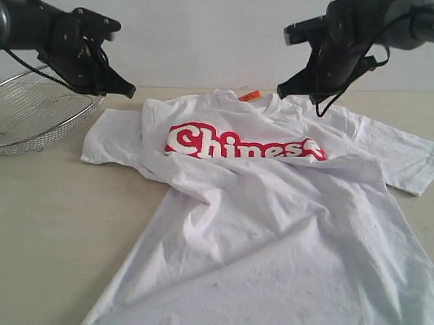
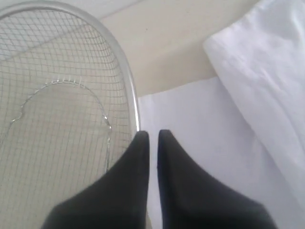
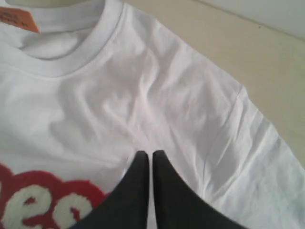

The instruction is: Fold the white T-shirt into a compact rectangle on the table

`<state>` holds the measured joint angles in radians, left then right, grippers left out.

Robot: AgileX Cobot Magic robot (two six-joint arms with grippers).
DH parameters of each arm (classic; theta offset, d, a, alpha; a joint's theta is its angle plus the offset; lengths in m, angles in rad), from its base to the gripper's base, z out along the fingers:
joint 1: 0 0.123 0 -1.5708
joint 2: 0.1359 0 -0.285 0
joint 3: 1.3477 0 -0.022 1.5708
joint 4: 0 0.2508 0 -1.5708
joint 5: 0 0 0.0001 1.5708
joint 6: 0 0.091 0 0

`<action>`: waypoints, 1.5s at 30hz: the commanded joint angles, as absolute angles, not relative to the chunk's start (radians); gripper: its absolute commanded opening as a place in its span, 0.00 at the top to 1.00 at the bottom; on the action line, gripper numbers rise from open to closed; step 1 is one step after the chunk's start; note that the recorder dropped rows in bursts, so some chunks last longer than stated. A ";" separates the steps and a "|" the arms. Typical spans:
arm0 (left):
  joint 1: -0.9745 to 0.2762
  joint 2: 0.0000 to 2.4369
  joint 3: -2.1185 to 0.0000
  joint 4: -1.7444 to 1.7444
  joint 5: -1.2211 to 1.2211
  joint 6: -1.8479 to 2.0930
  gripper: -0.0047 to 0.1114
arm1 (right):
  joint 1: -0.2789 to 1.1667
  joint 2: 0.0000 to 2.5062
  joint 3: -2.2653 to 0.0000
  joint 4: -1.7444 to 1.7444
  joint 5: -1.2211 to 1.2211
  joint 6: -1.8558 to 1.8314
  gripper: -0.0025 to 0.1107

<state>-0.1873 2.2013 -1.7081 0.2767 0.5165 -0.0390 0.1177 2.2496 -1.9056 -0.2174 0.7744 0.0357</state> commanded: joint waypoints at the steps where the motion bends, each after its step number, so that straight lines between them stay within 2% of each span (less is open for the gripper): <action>1: -0.198 2.088 -1.673 0.028 0.636 0.109 0.92 | 0.120 2.145 -1.886 -0.129 0.893 -0.049 0.98; 7: -0.241 1.925 -1.433 -0.299 0.599 0.300 0.92 | 0.120 1.980 -1.631 0.000 0.928 -0.114 0.98; 13: -0.400 1.835 -1.148 -0.318 0.480 0.285 0.92 | 0.150 1.781 -1.290 0.181 0.817 -0.175 0.98; 20: -0.524 1.846 -0.978 -0.318 0.362 0.265 0.92 | 0.192 1.692 -0.977 0.181 0.660 -0.139 0.98; 27: -0.534 1.853 -0.906 -0.318 0.340 0.250 0.92 | 0.192 1.692 -0.833 0.181 0.565 -0.139 0.98; 36: -0.535 1.859 -0.809 -0.318 0.340 0.223 0.92 | 0.192 1.692 -0.767 0.181 0.560 -0.137 0.98; 40: -0.535 1.849 -0.700 -0.333 0.337 0.194 0.92 | 0.192 1.692 -0.757 0.181 0.587 -0.139 0.98; 45: -0.535 1.719 -0.537 -0.389 0.311 0.194 0.92 | 0.192 1.692 -0.723 0.187 0.605 -0.126 0.98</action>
<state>-0.5309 1.7336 -0.6091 -0.3755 0.1932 0.2089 0.1891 1.7025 -0.7495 0.1846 0.6072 -0.1333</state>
